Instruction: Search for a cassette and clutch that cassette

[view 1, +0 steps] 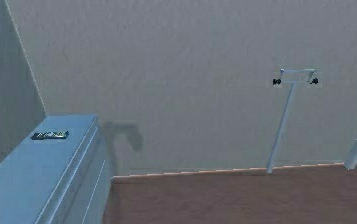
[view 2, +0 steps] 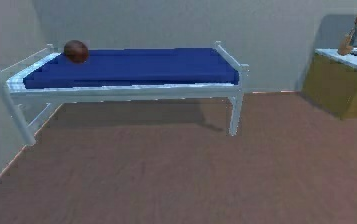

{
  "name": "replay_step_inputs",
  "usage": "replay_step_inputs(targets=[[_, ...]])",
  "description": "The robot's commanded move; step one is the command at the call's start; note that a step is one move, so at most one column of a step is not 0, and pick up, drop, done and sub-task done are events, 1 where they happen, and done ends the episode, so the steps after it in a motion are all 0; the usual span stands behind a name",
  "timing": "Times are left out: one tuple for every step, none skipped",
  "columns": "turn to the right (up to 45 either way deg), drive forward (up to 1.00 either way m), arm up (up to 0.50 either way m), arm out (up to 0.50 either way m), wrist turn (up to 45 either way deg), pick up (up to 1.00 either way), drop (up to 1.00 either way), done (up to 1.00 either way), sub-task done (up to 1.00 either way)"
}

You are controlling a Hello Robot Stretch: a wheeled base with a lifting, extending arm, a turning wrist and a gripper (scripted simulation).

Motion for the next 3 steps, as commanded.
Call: replay_step_inputs(targets=[[-45.0, 0.0, 0.0, 0.0, 0.0, 0.0, 0.0, 0.0, 0.0], [-45.0, 0.0, 0.0, 0.0, 0.0, 0.0, 0.0, 0.0, 0.0], [-45.0, 0.0, 0.0, 0.0, 0.0, 0.0, 0.0, 0.0, 0.0]])
